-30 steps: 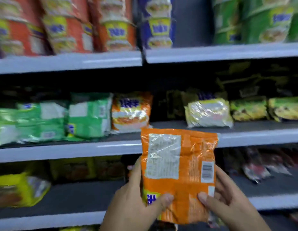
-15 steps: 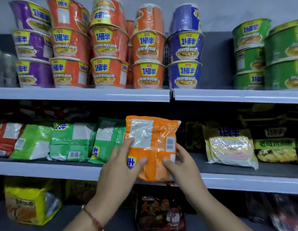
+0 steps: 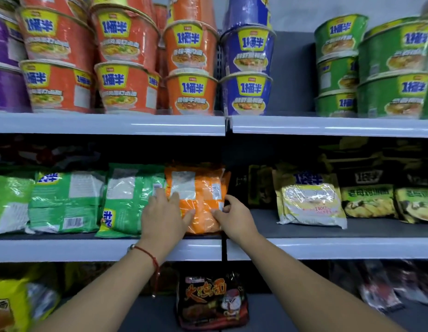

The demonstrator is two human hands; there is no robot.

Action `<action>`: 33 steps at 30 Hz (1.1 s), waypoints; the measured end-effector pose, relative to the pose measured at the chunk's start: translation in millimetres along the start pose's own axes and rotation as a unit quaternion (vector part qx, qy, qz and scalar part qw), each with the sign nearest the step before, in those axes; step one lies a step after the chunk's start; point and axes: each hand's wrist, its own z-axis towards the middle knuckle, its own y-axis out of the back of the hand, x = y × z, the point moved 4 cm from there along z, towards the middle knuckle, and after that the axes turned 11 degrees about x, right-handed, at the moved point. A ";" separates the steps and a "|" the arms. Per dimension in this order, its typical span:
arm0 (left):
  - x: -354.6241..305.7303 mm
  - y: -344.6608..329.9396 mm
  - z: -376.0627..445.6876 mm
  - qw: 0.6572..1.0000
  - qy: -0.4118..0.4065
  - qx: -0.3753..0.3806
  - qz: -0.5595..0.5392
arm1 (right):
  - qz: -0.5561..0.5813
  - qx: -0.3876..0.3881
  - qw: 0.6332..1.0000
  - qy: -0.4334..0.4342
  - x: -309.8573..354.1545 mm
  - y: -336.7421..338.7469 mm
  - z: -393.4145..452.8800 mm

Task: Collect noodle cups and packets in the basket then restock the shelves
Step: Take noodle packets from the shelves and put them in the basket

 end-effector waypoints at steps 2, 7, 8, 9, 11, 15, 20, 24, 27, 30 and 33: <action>0.0 2.4 -4.2 1.000 -0.010 0.001 -0.017 | -0.003 0.002 1.000 0.002 -0.6 7.6 -7.0; -32.2 21.4 -48.9 0.986 -0.108 -0.079 -0.096 | 0.019 -0.013 1.000 0.010 -19.2 52.0 -61.4; -47.8 21.6 -65.0 0.979 -0.142 -0.081 -0.124 | 0.029 -0.020 0.999 0.010 -30.7 64.9 -79.2; -66.0 18.1 -83.0 0.971 -0.173 -0.064 -0.154 | 0.039 -0.027 0.999 0.006 -46.2 78.3 -99.0; -109.5 -4.5 -121.4 0.952 -0.230 0.018 -0.204 | 0.049 -0.033 0.998 -0.016 -88.4 105.1 -144.2; -216.5 -107.8 -202.3 0.896 -0.309 0.242 -0.210 | 0.033 -0.008 0.988 -0.152 -218.8 153.3 -249.6; -358.1 -258.2 -320.3 0.807 -0.344 0.449 -0.171 | -0.038 0.024 0.931 -0.362 -398.5 217.7 -400.2; -454.0 -352.8 -409.6 0.728 -0.304 0.589 -0.175 | -0.006 0.024 0.868 -0.495 -518.4 253.2 -507.8; -492.3 -422.1 -471.6 0.676 -0.222 0.681 -0.173 | 0.067 0.023 0.819 -0.569 -594.7 256.2 -569.5; -508.6 -487.2 -530.8 0.649 -0.158 0.730 -0.143 | 0.190 -0.029 0.772 -0.605 -661.8 237.3 -612.4; -521.2 -554.2 -587.7 0.612 -0.117 0.773 -0.117 | 0.306 -0.115 0.667 -0.670 -731.5 195.5 -654.1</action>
